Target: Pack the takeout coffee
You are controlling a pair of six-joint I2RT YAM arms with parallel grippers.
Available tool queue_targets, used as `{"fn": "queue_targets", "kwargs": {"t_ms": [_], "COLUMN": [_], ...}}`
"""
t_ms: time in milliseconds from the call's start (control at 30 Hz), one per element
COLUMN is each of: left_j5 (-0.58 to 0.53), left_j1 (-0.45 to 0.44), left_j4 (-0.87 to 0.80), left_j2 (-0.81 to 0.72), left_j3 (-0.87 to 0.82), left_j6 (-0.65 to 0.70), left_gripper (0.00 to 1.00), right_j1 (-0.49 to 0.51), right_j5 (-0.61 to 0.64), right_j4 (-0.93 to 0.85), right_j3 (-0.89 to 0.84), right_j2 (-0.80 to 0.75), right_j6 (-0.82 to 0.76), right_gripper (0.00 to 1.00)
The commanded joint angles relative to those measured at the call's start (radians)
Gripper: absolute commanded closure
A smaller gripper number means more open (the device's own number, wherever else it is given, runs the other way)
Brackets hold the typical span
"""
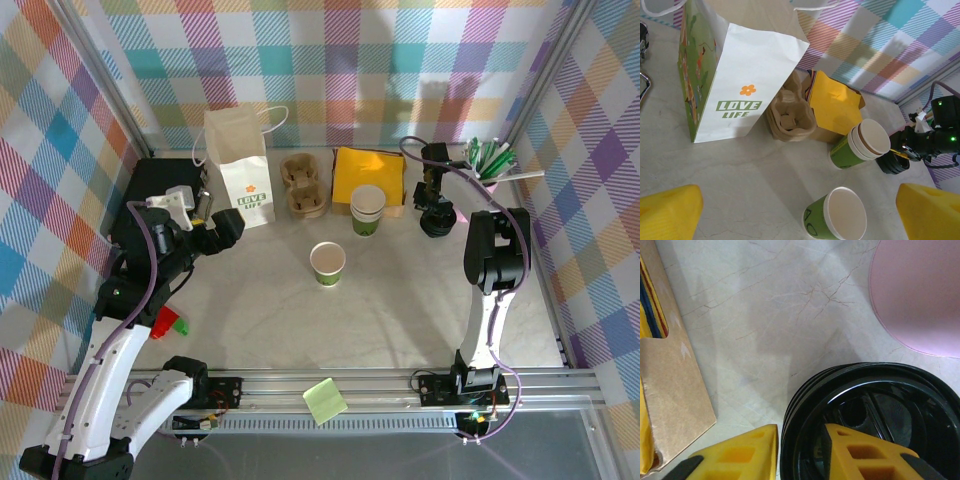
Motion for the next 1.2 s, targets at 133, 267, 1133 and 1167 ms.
{"fn": "queue_targets", "kwargs": {"t_ms": [133,267,1133,1167], "left_j5": [0.008,0.009,0.068,0.059], "left_j1": [-0.011,-0.01,-0.168,-0.202], "left_j4": [0.008,0.011,0.153,0.167], "left_j2": [0.007,0.008,0.081,0.099], "left_j3": [0.014,0.014,0.007,0.012], "left_j6": [0.008,0.008,-0.029,-0.026], "left_gripper": [0.01,0.01,0.03,0.03], "right_j1": [-0.006,-0.006,0.026,0.034], "right_j5": [-0.017,-0.017,-0.401,-0.444], "right_j4": [-0.017,-0.012,0.046,0.063], "right_j3": [0.043,0.039,-0.18,-0.196], "right_j2": [0.021,0.016,-0.48,-0.508], "right_j6": [0.002,0.0,0.157,0.182], "right_gripper": [0.79,0.84,0.93,0.93]}}
